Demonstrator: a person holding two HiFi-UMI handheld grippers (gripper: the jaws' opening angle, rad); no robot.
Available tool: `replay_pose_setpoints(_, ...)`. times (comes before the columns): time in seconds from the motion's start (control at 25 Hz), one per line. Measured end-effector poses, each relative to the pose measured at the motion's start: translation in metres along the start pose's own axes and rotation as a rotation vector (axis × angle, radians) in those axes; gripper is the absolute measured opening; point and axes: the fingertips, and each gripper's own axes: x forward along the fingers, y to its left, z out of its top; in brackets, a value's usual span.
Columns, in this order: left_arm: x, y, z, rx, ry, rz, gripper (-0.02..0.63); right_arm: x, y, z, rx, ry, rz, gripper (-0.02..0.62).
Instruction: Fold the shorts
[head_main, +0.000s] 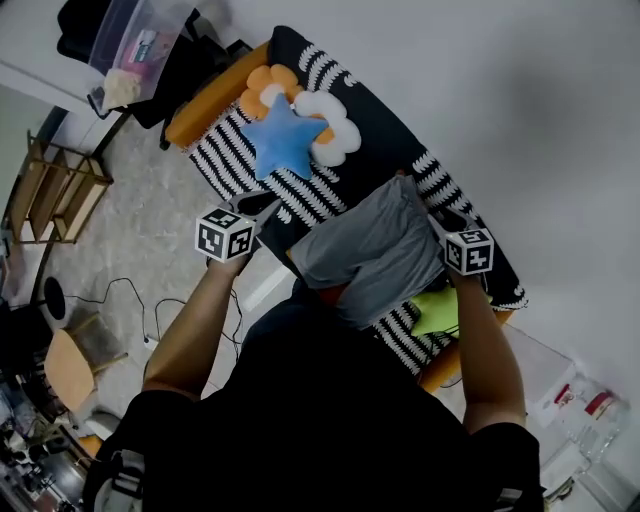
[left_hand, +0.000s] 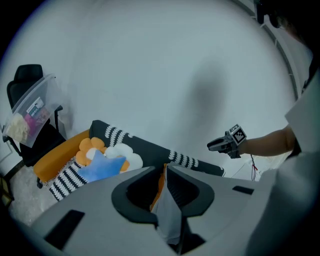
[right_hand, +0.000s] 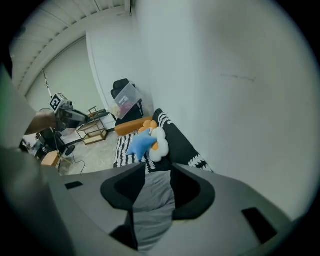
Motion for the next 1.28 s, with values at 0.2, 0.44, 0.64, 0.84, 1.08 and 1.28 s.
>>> replay_pose_setpoints(0.2,0.037,0.033,-0.025,-0.021,0.082,0.001,0.114,0.047,-0.016,0.0,-0.014,0.063,0.011,0.17)
replay_pose_setpoints(0.44,0.075,0.063,-0.046,-0.033,0.124,-0.01,0.138,0.105,-0.035,-0.003,-0.068,0.143,0.029,0.181)
replay_pose_setpoints(0.64,0.099,0.076,-0.068,-0.042,0.142,-0.051,0.163,0.15,-0.037,-0.013,-0.106,0.219,0.052,0.186)
replay_pose_setpoints(0.84,0.125,0.083,-0.102,-0.055,0.197,-0.111,0.181,0.189,-0.039,-0.022,-0.15,0.277,0.065,0.192)
replay_pose_setpoints(1.08,0.152,0.09,-0.156,-0.083,0.302,-0.176,0.204,0.228,-0.047,-0.03,-0.235,0.35,0.084,0.201)
replay_pose_setpoints(1.28,0.177,0.102,-0.193,-0.058,0.385,-0.234,0.224,0.26,-0.06,-0.037,-0.338,0.427,0.106,0.21)
